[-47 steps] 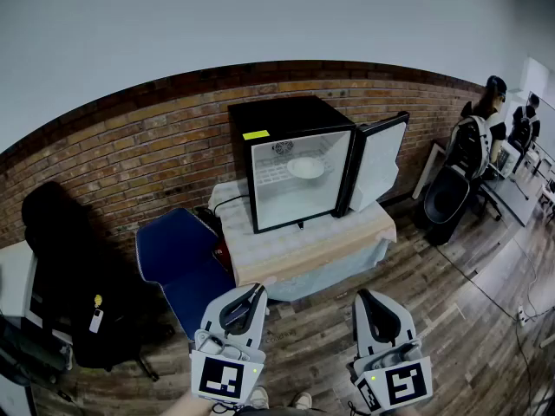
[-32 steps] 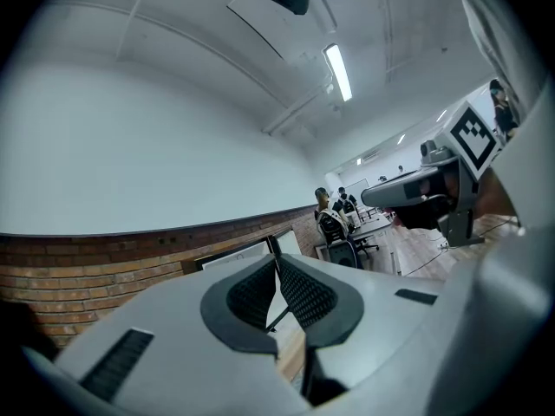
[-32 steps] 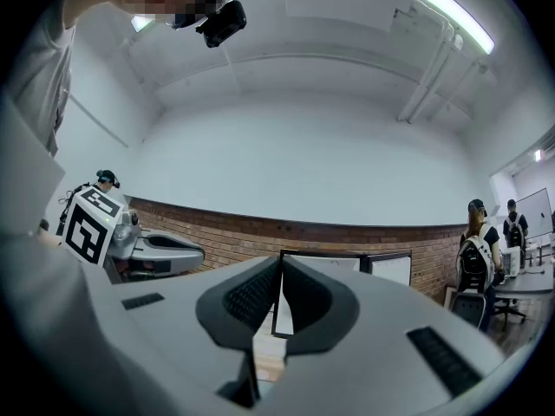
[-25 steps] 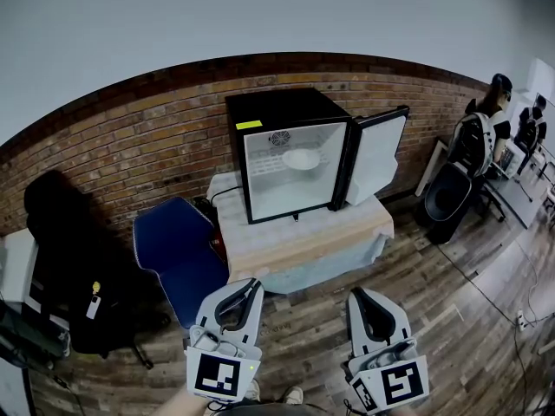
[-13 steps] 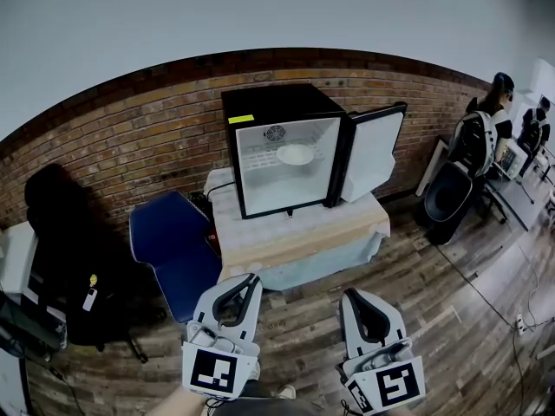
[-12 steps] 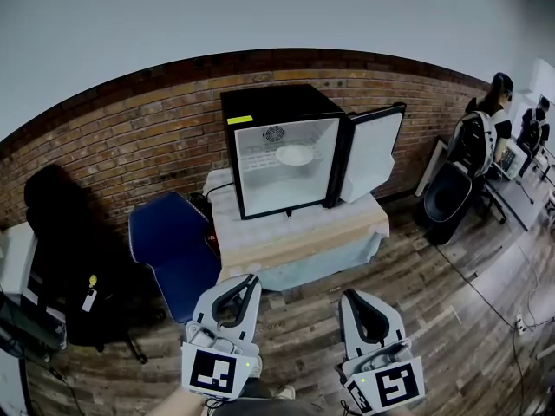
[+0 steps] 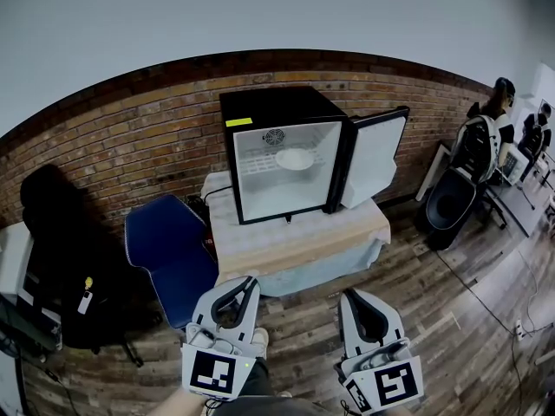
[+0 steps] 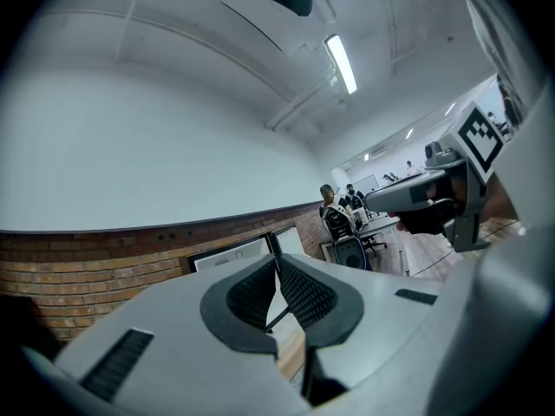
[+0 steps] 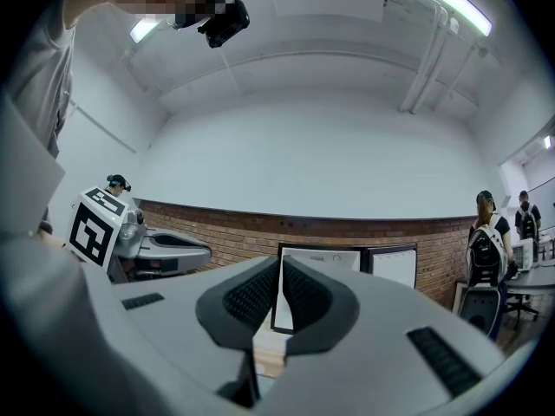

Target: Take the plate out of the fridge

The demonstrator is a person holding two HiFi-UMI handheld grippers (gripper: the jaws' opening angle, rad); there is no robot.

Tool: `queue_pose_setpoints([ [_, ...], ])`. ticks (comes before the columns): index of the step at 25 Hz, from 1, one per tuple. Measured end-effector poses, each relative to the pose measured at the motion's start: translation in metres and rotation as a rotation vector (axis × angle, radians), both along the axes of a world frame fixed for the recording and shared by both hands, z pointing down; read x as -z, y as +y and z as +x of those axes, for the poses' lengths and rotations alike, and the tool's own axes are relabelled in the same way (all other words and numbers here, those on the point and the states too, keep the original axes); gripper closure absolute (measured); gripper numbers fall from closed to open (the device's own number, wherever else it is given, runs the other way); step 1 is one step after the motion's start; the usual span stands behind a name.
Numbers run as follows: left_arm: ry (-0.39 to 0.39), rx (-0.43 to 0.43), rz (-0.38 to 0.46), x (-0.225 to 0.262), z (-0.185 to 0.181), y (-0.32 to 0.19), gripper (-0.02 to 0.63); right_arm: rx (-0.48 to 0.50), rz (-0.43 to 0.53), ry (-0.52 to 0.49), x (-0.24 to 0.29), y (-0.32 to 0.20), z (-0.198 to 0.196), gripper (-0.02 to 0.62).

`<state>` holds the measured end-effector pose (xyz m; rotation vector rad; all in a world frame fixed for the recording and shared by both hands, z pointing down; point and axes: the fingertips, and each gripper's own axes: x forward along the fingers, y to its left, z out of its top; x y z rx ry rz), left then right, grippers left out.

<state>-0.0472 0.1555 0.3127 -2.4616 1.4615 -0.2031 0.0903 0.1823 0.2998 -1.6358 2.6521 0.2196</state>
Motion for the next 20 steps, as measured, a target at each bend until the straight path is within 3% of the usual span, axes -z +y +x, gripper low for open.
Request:
queue_pose_setpoints([
  [16, -0.038, -0.03, -0.029, -0.014, 0.002, -0.112, 0.577, -0.013, -0.035, -0.019, -0.01, -0.113, -0.008, 0.563],
  [20, -0.017, -0.049, -0.03, -0.016, 0.004, -0.146, 0.577, -0.018, -0.058, 0.002, -0.015, -0.149, -0.011, 0.561],
])
